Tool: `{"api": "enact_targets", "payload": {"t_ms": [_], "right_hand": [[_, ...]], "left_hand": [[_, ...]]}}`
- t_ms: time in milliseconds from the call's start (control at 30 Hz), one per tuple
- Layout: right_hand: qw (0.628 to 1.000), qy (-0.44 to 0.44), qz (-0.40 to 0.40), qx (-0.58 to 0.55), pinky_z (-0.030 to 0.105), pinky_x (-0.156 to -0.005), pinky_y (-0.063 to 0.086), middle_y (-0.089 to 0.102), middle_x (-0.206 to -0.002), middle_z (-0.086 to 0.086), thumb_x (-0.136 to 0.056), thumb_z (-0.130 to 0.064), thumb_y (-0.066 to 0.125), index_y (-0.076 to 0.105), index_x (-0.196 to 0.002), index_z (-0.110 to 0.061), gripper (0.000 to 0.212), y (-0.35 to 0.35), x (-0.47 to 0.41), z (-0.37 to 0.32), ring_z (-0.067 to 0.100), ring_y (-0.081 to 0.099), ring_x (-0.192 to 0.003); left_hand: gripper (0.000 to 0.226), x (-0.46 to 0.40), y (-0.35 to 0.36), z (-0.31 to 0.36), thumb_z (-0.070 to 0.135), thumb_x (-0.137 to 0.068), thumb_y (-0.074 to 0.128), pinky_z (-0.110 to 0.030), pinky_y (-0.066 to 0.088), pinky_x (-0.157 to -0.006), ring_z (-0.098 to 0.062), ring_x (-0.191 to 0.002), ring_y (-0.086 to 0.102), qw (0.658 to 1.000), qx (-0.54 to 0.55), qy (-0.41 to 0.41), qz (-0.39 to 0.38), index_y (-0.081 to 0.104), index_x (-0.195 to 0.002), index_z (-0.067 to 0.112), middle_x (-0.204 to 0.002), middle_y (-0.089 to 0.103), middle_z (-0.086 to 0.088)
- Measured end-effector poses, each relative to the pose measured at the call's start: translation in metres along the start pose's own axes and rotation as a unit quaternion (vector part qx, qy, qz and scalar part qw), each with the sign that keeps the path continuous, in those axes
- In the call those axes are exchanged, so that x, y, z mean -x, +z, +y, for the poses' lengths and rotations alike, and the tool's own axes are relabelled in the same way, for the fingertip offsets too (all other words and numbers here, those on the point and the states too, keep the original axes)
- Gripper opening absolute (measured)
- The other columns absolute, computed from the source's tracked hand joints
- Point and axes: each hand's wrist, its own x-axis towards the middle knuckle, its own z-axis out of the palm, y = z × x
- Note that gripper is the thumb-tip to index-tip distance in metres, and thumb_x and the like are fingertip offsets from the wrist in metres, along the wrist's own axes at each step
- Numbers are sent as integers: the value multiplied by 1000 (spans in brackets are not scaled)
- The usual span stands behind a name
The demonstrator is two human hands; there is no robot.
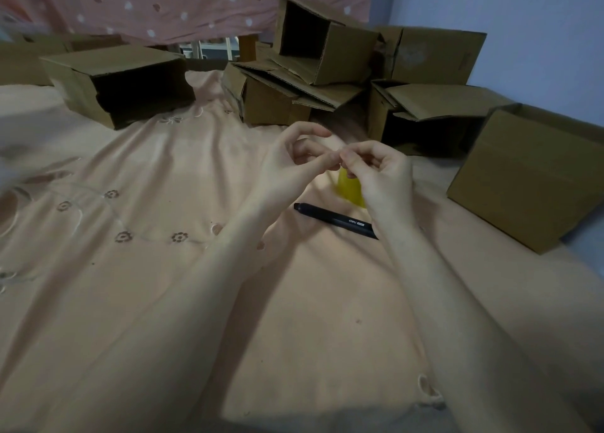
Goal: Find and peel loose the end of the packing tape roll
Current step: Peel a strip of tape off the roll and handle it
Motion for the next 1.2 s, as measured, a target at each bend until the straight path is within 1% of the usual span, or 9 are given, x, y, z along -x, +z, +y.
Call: {"api": "enact_targets", "payload": {"t_ms": [167,300,467,567,667,867,933,1067,1200], "right_hand": [[1000,-5,9,-1,15,-61,48,64,-65,-2,-88,-9,61,71,-84,-7,11,0,-1,2,-1,56,-58],[1000,-9,7,-1,15,-62,49,64,-65,-2,-89,-10,60,71,-84,-9,12,-1,-1,1,-1,56,-57],[1000,-5,9,0,14,-61,47,63,-63,-3,-87,-11,63,70,-79,-9,11,-2,1,-1,-4,56,-55],[998,28,14,-51,20,-65,49,64,-67,0,-89,-14,61,70,-80,-10,13,-4,-1,0,6,57,-64],[996,37,26,-79,27,-69,49,64,-71,2,-91,-15,58,70,-83,-9,16,-7,-4,1,14,55,-69],[1000,-15,13,3,31,-76,52,67,-72,-7,-89,-18,61,71,-79,-25,17,-8,1,-2,7,62,-74],[1000,-16,15,4,27,-72,53,69,-73,-5,-87,-15,64,73,-79,-23,14,-8,2,-3,4,63,-70],[999,-2,51,-16,23,-65,55,70,-70,0,-82,-13,71,71,-80,-15,3,-12,6,-6,11,66,-64],[998,-14,58,-1,23,-65,56,69,-68,-3,-83,-11,69,69,-77,-21,12,-27,8,-12,8,67,-63]], "left_hand": [[18,-1,0,-2,9,-86,68,-25,54,-74,-13,-78,69,1000,5,12,-14,62,-99,19,-75,71,2],[17,-1,-1,-1,4,-87,66,-21,53,-71,-9,-75,69,1000,7,14,-8,62,-98,17,-71,71,5],[13,2,1,1,6,-90,63,-24,56,-72,-11,-75,70,1000,3,1,3,64,-95,18,-74,72,1],[12,4,3,6,9,-96,54,-26,57,-75,-12,-78,71,999,18,-28,6,64,-102,13,-82,73,-4],[15,5,6,12,17,-96,55,-22,57,-71,-13,-80,72,999,15,-44,14,66,-106,13,-86,75,-2],[8,5,19,18,21,-88,67,-23,58,-65,-10,-75,70,998,-38,-10,40,69,-96,21,-83,71,4],[8,6,23,17,19,-87,69,-21,57,-67,-8,-77,70,998,-46,-4,50,71,-94,22,-85,72,2],[13,8,30,18,16,-85,70,-15,53,-67,-3,-74,68,996,-60,6,59,71,-83,29,-77,72,8],[15,6,43,22,16,-84,71,-17,53,-66,-3,-70,67,995,-68,2,71,70,-76,28,-73,71,7]]}}
